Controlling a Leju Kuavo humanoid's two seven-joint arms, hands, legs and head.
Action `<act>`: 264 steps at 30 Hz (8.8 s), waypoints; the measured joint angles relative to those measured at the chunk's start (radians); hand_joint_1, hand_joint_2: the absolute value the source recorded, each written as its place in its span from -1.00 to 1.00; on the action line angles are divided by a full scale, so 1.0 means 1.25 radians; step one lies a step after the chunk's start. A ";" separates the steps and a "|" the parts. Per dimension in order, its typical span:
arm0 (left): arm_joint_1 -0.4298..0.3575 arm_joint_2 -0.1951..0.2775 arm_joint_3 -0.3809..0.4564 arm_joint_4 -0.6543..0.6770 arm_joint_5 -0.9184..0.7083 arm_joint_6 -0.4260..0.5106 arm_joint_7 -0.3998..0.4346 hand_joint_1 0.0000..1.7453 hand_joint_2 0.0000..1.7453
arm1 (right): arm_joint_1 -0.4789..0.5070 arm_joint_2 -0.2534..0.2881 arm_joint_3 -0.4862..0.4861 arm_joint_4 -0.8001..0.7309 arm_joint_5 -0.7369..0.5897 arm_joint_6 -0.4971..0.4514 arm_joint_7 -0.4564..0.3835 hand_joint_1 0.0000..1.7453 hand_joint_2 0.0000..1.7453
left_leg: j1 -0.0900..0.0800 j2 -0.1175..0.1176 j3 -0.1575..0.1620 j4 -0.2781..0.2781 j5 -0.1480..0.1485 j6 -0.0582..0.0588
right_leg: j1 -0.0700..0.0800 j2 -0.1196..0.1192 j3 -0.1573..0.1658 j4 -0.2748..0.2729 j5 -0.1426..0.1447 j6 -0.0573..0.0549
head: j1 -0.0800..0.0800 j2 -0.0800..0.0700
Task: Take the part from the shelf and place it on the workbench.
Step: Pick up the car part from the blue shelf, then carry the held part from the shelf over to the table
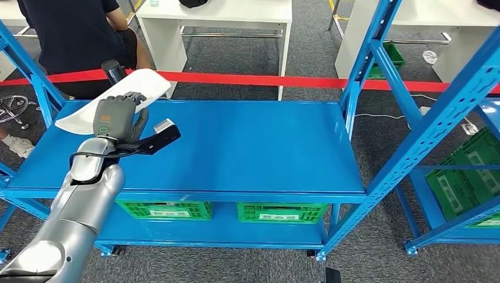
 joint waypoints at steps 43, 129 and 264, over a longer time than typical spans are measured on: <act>-0.016 -0.001 -0.052 -0.004 0.061 -0.029 -0.009 1.00 1.00 | -0.006 -0.007 -0.032 0.000 -0.014 -0.031 -0.023 -1.00 -1.00 | -0.004 0.020 -0.044 0.202 -0.091 -0.029 | 0.013 -0.018 -0.050 -0.023 0.062 -0.047 | 0.001 0.000; -0.026 0.023 -0.037 0.060 0.136 -0.002 0.021 1.00 1.00 | -0.001 -0.002 -0.042 0.000 0.011 -0.041 -0.019 -1.00 -1.00 | -0.008 -0.026 -0.040 0.062 -0.036 -0.015 | 0.014 -0.002 0.025 -0.049 0.022 -0.048 | -0.007 0.000; -0.053 0.026 0.011 0.075 0.149 0.046 0.125 1.00 1.00 | -0.004 0.003 -0.093 0.000 0.021 -0.052 -0.032 -1.00 -1.00 | -0.025 0.067 -0.008 -0.015 0.014 0.030 | 0.034 -0.095 0.070 -0.039 -0.018 -0.029 | -0.013 0.000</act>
